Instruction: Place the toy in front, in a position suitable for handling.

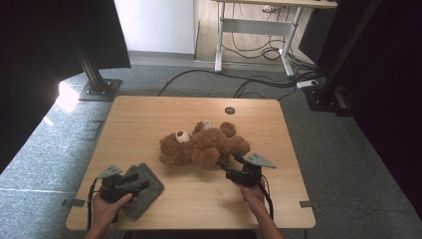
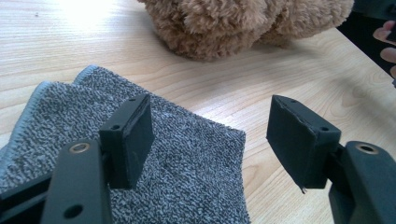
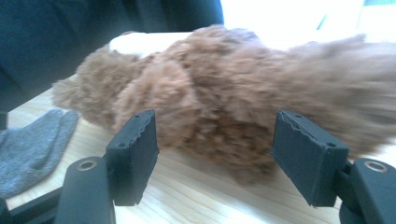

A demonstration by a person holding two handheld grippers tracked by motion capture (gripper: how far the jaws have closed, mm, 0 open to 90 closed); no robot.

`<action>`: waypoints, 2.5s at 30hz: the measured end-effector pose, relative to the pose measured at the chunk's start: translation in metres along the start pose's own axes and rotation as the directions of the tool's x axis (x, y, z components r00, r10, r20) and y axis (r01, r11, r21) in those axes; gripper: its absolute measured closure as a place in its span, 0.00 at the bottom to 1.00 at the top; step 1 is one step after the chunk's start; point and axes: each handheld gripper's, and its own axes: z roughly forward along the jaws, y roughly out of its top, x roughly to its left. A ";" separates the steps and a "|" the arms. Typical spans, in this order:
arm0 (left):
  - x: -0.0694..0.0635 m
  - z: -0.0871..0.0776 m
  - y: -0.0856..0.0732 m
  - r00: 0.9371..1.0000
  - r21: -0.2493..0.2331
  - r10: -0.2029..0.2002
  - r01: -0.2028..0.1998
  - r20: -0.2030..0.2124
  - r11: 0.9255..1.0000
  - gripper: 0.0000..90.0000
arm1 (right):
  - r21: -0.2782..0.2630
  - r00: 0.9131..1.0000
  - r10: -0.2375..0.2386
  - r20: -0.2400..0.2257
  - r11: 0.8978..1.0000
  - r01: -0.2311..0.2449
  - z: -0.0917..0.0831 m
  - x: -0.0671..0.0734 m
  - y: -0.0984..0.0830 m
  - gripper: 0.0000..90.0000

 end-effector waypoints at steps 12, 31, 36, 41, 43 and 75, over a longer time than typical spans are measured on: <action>0.001 0.014 -0.009 0.984 0.212 0.110 -0.079 -0.142 0.974 0.07 | -0.011 0.998 0.042 0.053 0.999 -0.041 -0.013 -0.023 -0.006 0.34; -0.017 0.040 -0.018 0.939 0.339 0.256 -0.170 -0.230 0.925 0.00 | 0.031 0.995 0.047 0.092 0.998 -0.050 -0.008 -0.026 -0.012 0.35; -0.009 0.033 -0.016 0.936 0.282 0.247 -0.173 -0.252 0.944 0.24 | 0.036 0.995 0.041 0.096 0.998 -0.045 -0.008 -0.025 -0.012 0.35; -0.002 0.029 -0.017 0.933 0.226 0.239 -0.180 -0.270 0.957 0.57 | 0.032 0.993 0.047 0.104 0.998 -0.051 -0.009 -0.026 -0.011 0.35; -0.001 0.030 -0.017 0.931 0.219 0.241 -0.184 -0.274 0.958 0.61 | 0.031 0.993 0.051 0.106 0.998 -0.054 -0.009 -0.027 -0.011 0.35; 0.016 0.032 -0.012 0.947 0.165 0.210 -0.173 -0.243 0.971 0.74 | 0.016 0.988 0.087 0.128 0.996 -0.090 -0.012 -0.034 -0.011 0.36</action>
